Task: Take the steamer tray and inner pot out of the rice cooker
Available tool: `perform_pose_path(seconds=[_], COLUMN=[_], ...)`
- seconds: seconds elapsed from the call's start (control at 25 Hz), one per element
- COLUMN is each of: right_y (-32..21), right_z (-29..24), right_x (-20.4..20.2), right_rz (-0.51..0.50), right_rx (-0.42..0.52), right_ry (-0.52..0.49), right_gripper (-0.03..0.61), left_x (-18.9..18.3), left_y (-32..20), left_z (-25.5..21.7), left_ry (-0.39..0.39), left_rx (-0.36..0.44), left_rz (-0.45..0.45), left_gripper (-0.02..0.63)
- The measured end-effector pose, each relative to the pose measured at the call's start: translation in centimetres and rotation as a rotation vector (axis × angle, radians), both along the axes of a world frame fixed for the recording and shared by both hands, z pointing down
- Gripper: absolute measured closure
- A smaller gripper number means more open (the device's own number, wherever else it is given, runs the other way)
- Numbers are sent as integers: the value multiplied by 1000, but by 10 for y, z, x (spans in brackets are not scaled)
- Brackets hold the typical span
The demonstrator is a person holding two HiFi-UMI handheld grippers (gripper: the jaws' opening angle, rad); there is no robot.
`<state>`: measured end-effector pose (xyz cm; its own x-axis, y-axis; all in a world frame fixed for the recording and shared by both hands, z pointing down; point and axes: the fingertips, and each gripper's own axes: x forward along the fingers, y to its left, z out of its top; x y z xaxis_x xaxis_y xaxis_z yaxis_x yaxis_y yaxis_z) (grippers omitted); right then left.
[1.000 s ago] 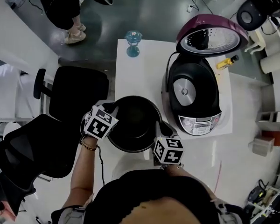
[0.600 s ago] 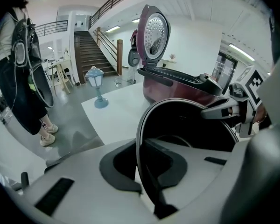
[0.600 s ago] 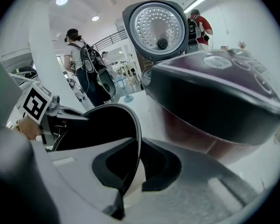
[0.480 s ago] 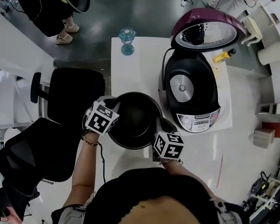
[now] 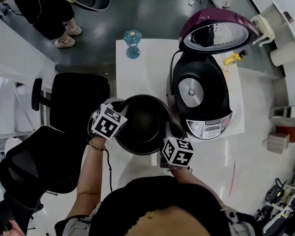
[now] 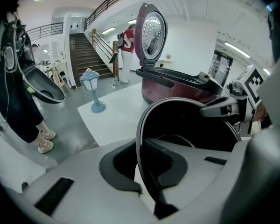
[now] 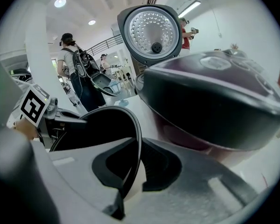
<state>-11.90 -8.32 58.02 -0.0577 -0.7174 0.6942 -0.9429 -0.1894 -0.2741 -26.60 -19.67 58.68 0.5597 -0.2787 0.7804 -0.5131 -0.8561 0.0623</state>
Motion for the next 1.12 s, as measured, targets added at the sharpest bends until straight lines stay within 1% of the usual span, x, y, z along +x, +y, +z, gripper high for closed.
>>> perform_pose_path(seconds=[0.12, 0.24, 0.28, 0.32, 0.4, 0.52, 0.56, 0.64, 0.72, 0.8, 0.88, 0.92, 0.96, 1.04, 1.08, 1.12], right_y=[0, 1, 2, 4, 9, 19, 24, 34, 42, 47, 50, 51, 52, 53, 54, 55], right_z=[0, -4, -5, -7, -11, -20, -23, -28, -36, -48, -60, -66, -72, -84, -90, -97], right_x=[-1, -6, -6, -7, -6, -3, -1, 5, 12, 15, 13, 11, 7, -9, -18, -26], right_rz=[4, -1, -1, -1, -4, -10, -14, -10, 6, 3, -42, -77, -120, -226, -279, -325], right_rx=[2, 10, 11, 10, 7, 2, 1, -1, 7, 26, 40, 44, 49, 63, 74, 89], right_ry=[-11, -72, -96, -116, -145, -167, -163, -159, -188, -219, -248, -273, -307, -399, -449, -494], right_gripper=[557, 532, 523, 517, 506, 481, 477, 474, 474, 472, 472, 472, 472, 476, 493, 495], left_x=[2, 1, 0, -1, -1, -7, -12, -24, -36, -47, -55, -58, -60, -61, -60, -60], left_y=[-2, -3, -4, -5, -9, -16, -18, -19, -17, -13, -7, -3, 1, 8, 11, 14], left_z=[-1, -4, -6, -9, -17, -35, -42, -55, -68, -83, -100, -110, -121, -141, -151, -160], left_ry=[-21, -27, -21, -8, 45, 140, 165, 198, 215, 228, 248, 263, 280, 314, 328, 342], left_rx=[36, 66, 83, 103, 136, 159, 166, 186, 209, 238, 280, 304, 329, 374, 394, 413], left_rz=[31, 30, 21, 11, -11, -81, -112, -166, -199, -224, -254, -269, -282, -300, -309, -319], left_gripper=[588, 578, 561, 539, 412, 382, 382, 382, 382, 384, 429, 455, 495, 561, 582, 594])
